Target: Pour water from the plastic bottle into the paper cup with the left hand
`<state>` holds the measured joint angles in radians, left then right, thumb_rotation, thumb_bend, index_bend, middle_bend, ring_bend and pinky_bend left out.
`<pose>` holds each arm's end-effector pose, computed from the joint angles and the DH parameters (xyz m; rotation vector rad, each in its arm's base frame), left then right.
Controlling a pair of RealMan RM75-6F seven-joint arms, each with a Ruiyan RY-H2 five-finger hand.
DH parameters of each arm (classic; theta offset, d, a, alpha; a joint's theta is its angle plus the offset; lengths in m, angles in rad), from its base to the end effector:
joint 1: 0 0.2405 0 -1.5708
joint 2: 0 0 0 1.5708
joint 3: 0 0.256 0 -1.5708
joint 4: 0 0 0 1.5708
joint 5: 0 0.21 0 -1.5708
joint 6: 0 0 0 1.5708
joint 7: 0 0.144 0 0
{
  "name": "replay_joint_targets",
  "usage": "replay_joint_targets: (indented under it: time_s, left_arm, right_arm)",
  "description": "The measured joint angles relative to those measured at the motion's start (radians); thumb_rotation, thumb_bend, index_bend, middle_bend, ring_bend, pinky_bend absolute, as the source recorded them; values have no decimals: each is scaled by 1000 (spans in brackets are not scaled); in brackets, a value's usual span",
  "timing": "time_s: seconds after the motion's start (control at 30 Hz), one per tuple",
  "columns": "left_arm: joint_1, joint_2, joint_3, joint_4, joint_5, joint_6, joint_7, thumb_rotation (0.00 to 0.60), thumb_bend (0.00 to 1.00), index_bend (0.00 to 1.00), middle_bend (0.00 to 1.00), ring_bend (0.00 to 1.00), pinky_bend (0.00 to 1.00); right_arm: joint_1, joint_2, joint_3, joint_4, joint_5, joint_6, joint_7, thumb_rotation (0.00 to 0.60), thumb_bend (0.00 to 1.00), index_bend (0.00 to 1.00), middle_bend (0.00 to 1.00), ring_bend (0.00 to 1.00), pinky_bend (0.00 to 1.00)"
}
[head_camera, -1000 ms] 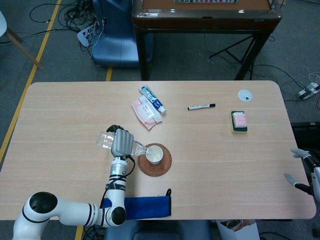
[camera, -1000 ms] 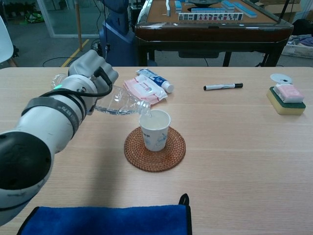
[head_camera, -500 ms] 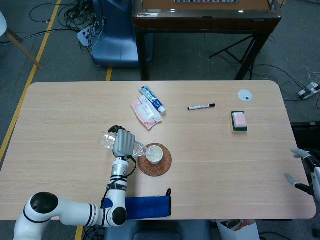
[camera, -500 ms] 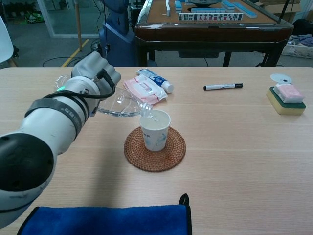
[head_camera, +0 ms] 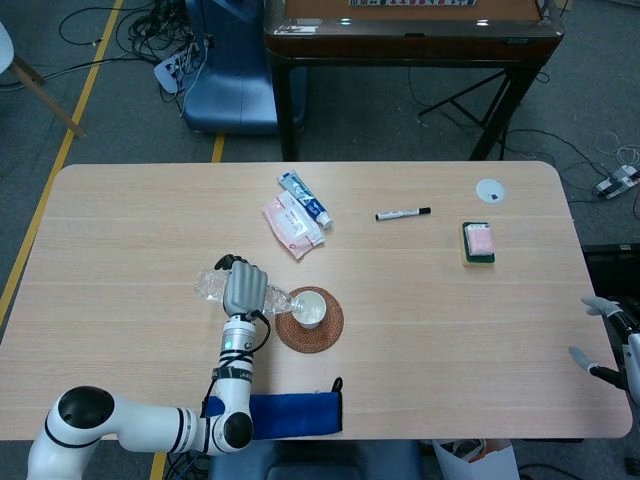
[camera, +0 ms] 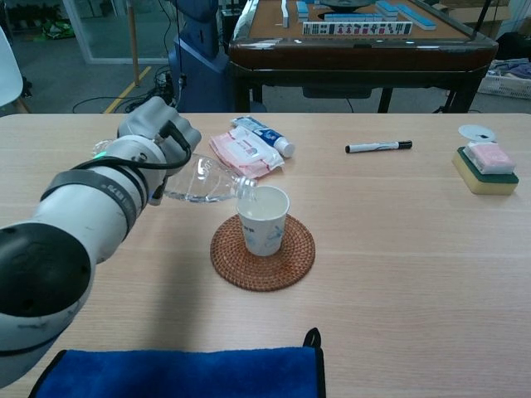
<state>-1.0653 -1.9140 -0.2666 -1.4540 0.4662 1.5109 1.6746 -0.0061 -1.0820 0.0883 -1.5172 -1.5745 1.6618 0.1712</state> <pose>-0.0564 0.3405 -0.0648 -1.7027 -0.2537 -0.1219 -0.3219 -0.1582 0.2036 1.2787 -0.7893 1.0462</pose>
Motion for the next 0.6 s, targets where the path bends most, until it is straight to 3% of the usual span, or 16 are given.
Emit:
replay_joint_targets:
  time_s: [0.6]
  left_arm:
    - [0,-20,-14,23,9,-6,-48,600,117,720,764,394,404]
  right_arm:
    - [-2,2,-1,1,-2,3,6,600,83,314,417,258,411]
